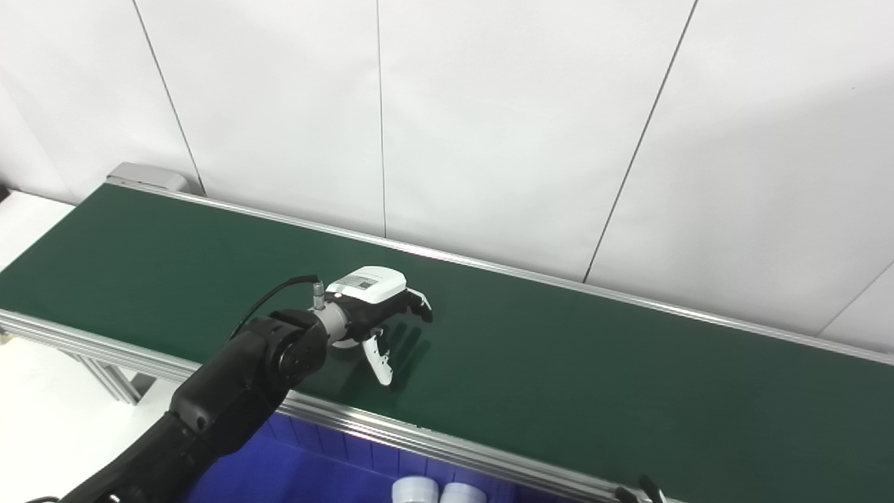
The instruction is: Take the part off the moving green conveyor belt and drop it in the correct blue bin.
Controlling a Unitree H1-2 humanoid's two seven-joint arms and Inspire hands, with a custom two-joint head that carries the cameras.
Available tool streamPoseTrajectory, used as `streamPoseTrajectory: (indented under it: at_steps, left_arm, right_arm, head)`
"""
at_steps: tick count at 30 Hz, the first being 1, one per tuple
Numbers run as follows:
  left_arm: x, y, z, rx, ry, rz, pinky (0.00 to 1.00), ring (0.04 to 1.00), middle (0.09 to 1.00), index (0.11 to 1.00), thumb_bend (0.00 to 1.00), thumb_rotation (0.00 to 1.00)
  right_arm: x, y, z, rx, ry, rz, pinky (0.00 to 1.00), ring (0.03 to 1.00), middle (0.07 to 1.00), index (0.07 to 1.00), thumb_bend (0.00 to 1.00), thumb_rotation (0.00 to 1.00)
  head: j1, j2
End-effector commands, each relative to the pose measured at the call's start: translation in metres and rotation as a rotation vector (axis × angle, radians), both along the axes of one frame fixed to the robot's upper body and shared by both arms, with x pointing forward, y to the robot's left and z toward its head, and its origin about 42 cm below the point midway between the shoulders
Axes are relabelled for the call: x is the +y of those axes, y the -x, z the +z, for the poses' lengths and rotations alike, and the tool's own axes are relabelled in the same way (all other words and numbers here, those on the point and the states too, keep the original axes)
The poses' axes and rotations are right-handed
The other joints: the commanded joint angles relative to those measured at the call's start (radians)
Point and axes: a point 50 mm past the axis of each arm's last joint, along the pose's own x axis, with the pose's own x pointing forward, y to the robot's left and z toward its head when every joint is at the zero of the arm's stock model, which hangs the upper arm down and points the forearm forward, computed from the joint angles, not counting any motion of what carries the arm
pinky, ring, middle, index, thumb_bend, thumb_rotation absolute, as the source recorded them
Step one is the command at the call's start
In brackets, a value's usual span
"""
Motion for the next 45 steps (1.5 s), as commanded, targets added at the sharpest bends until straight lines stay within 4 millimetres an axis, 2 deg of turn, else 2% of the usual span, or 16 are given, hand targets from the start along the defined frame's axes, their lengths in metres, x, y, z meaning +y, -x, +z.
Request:
streamPoseTrajectory:
  at_steps: [1, 10, 24, 39, 43, 45]
  left_arm:
    - [0.005, -0.01, 0.02, -0.079, -0.017, -0.012, 0.7, 0.79, 0.818, 0.758, 0.93, 0.02]
    - [0.006, -0.009, 0.019, -0.077, -0.024, -0.007, 0.72, 0.791, 0.822, 0.766, 0.93, 0.01]
    - [0.008, -0.009, 0.018, -0.085, -0.036, -0.002, 0.73, 0.799, 0.835, 0.762, 0.93, 0.0]
    - [0.006, -0.007, 0.009, -0.087, -0.068, -0.019, 0.68, 0.775, 0.828, 0.757, 0.93, 0.0]
    - [0.005, -0.007, -0.001, -0.138, -0.089, -0.036, 0.66, 0.744, 0.814, 0.73, 0.9, 0.0]
    - [0.004, -0.006, -0.007, -0.186, -0.102, -0.06, 0.6, 0.665, 0.738, 0.664, 0.81, 0.0]
  right_arm:
    - [0.0, -0.003, 0.011, -0.082, 0.0, 0.007, 0.76, 0.796, 0.842, 0.943, 0.24, 0.98]
    - [-0.001, -0.003, 0.011, -0.081, -0.001, 0.0, 0.76, 0.793, 0.838, 0.936, 0.26, 0.97]
    - [-0.002, -0.002, 0.012, -0.083, -0.001, 0.007, 0.76, 0.795, 0.839, 0.94, 0.24, 0.96]
    - [-0.002, -0.001, 0.013, -0.085, -0.006, 0.005, 0.76, 0.798, 0.838, 0.937, 0.24, 0.96]
    - [-0.002, -0.001, 0.013, -0.085, -0.009, 0.007, 0.76, 0.8, 0.838, 0.938, 0.24, 0.96]
    - [-0.002, -0.001, 0.013, -0.085, -0.006, 0.007, 0.76, 0.798, 0.838, 0.938, 0.25, 0.96]
  head:
    - [0.0, 0.001]
    - [0.0, 0.003]
    - [0.002, 0.007]
    - [-0.002, 0.011]
    - [-0.003, 0.012]
    - [-0.004, 0.014]
